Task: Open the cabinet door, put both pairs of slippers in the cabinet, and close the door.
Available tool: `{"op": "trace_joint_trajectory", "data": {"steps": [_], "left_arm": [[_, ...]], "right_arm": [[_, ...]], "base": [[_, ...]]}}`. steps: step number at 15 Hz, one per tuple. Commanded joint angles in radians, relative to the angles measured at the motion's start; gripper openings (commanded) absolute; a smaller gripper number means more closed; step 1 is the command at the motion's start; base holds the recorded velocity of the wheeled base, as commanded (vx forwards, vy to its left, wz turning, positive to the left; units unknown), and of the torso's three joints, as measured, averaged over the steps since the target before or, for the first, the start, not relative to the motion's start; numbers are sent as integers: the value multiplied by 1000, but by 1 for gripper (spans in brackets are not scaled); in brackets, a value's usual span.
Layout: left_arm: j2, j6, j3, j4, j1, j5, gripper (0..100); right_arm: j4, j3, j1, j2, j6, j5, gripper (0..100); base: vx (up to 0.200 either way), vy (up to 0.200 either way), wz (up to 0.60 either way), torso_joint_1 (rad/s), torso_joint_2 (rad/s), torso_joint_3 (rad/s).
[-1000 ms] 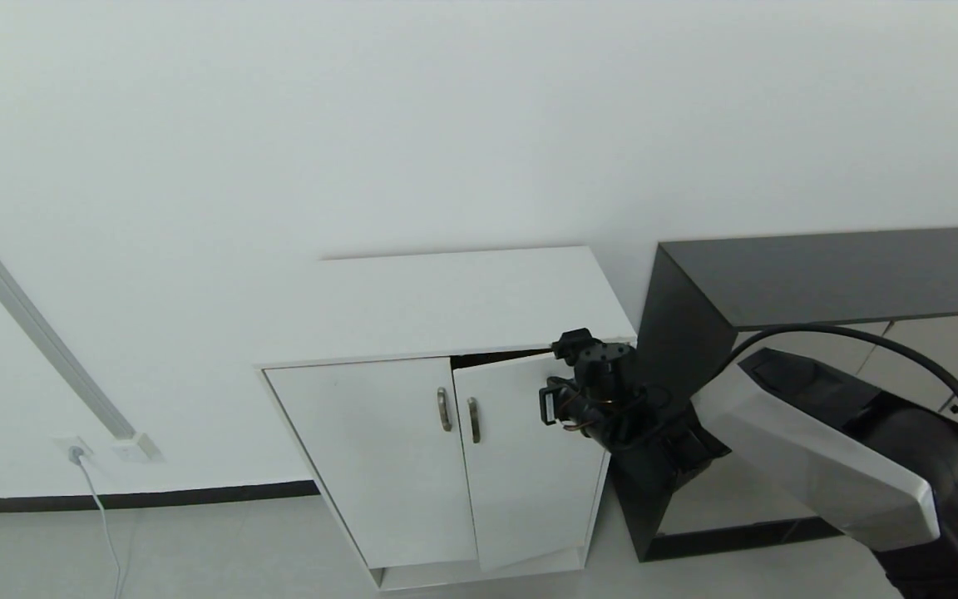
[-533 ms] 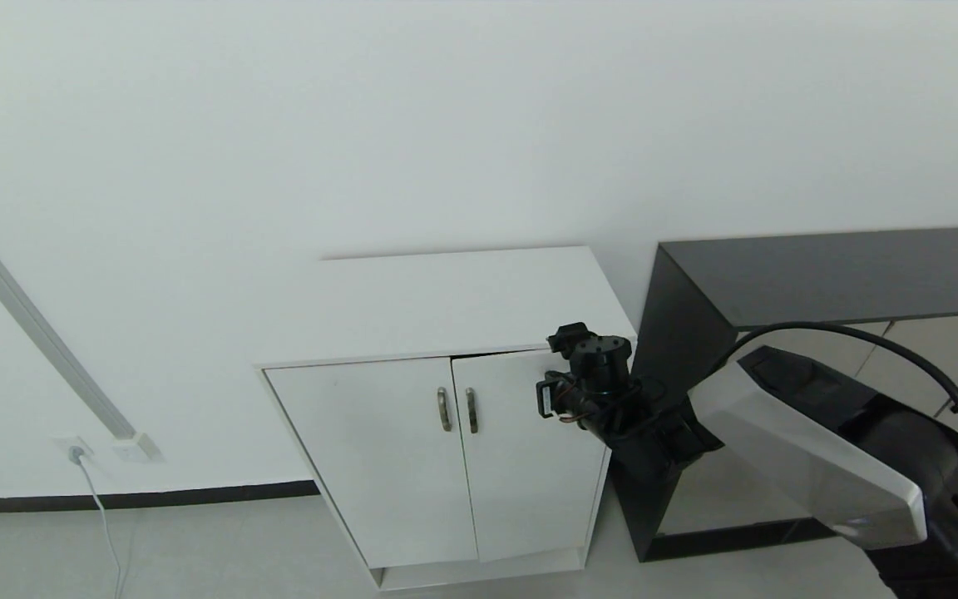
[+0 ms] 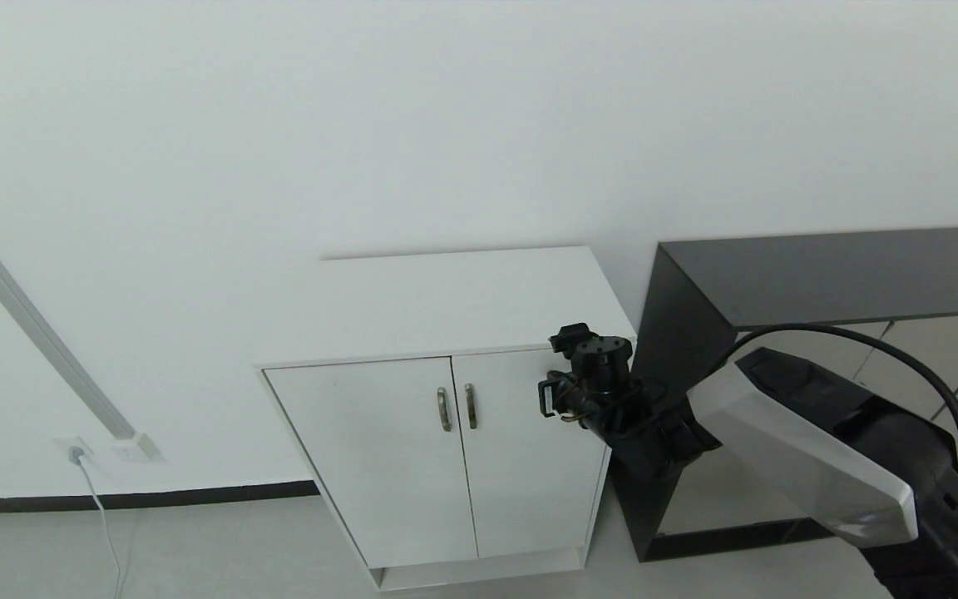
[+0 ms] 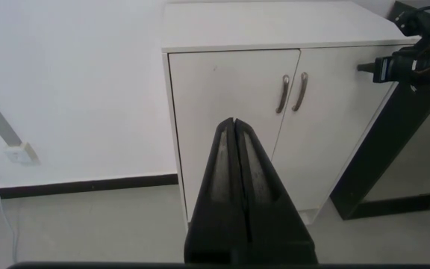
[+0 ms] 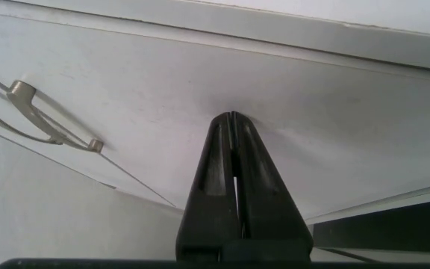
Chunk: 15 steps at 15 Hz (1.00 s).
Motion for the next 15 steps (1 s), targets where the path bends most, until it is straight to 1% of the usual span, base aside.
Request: {"op": "trace_joint_trajectory", "data": {"steps": [1,13,15], "left_arm": [[1,-1,0,0,0,0,0],[1,-1,0,0,0,0,0],[1,1,0,0,0,0,0]], "right_arm": [[0,-2,1,1,0,0,0],[6,-40,-15,32,0,0,0],[1,-22,-15,16,0,0,0]], "base": [[0,0,0,0,0,0],[0,0,0,0,0,0],[0,0,0,0,0,0]]}}
